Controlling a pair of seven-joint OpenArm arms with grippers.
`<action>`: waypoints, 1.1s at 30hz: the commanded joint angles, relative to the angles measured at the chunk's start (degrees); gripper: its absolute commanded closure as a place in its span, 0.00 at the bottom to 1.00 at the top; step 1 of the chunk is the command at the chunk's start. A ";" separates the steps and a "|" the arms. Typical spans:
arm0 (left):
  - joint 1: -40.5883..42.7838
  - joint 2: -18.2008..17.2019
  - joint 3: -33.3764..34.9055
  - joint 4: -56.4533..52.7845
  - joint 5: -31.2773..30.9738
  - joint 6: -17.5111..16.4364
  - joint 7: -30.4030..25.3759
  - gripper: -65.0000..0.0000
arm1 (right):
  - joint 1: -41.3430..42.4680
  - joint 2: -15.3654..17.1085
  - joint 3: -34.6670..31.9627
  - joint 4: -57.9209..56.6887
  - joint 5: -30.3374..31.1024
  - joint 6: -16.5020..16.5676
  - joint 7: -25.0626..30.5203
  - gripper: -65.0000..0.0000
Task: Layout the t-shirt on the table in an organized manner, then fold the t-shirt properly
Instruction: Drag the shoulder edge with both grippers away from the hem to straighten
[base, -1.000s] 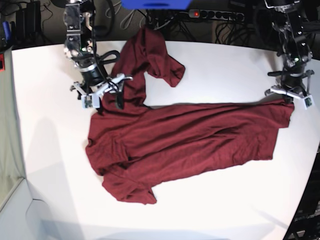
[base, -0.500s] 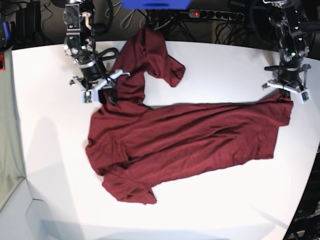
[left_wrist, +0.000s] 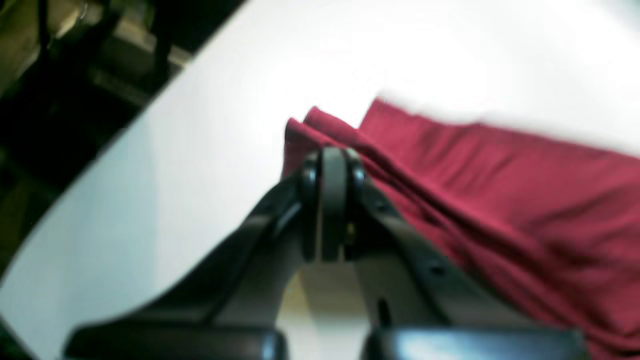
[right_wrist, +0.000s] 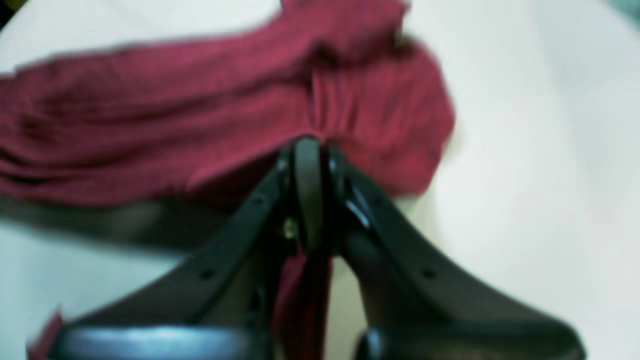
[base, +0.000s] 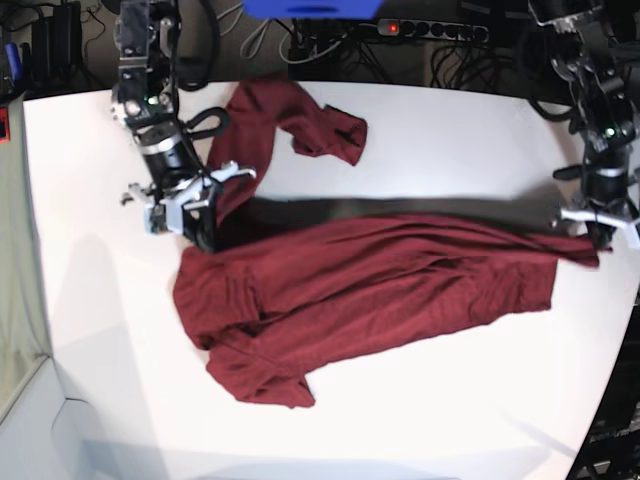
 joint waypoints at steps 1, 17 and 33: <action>-1.63 -1.07 -0.83 1.83 0.30 0.51 -1.66 1.00 | 1.54 0.17 0.07 2.37 0.55 0.13 0.49 1.00; -14.64 -1.07 -1.10 4.55 0.30 0.51 3.26 1.00 | 13.67 0.08 5.61 9.58 0.81 0.13 -15.42 1.00; 8.83 8.25 -7.60 5.96 -12.80 0.51 14.95 0.99 | 4.35 -0.18 5.61 8.87 0.81 0.13 -14.72 1.00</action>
